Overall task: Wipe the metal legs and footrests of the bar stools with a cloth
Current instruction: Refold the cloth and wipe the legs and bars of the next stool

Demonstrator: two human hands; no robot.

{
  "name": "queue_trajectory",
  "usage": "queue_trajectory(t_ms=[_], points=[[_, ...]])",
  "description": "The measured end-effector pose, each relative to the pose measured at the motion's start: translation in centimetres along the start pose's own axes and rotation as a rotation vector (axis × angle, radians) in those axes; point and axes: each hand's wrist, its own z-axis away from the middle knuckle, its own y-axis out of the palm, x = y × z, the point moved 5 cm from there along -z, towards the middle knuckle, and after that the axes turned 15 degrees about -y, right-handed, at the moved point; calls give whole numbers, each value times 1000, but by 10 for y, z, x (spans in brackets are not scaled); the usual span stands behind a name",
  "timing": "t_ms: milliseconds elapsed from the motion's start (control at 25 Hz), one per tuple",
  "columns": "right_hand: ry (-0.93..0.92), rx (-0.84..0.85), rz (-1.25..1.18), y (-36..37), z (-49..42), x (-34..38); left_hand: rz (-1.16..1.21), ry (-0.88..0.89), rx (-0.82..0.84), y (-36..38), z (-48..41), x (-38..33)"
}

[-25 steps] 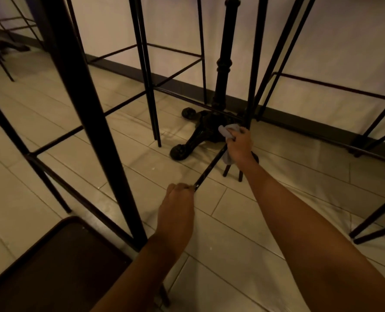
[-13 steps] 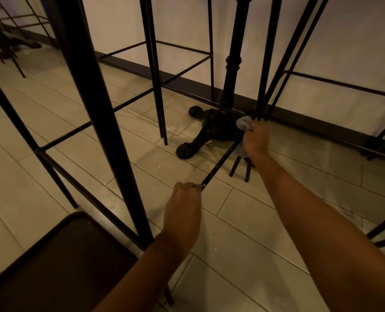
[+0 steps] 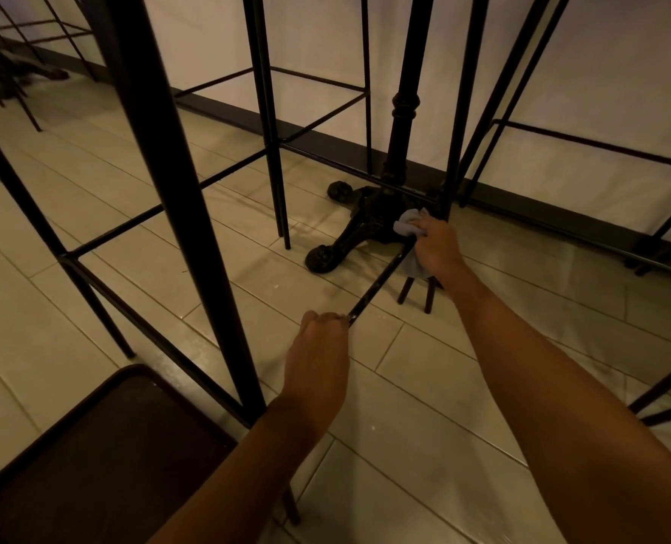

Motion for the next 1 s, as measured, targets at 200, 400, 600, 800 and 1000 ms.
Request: queue_trajectory(t_ms=[200,400,600,800,1000], points=[[2,-26,-35,-12,7,6,-23,20,-8,2,0,-1],[-71,65,-12,0,16,12,-26,10,-31,4,0,0],[-26,46,10,5,22,16,-45,26,-26,4,-2,1],[-38,84,16,10,31,20,-43,19,-7,6,-4,3],[-2,29,-55,-8,37,27,-44,12,10,8,-3,3]])
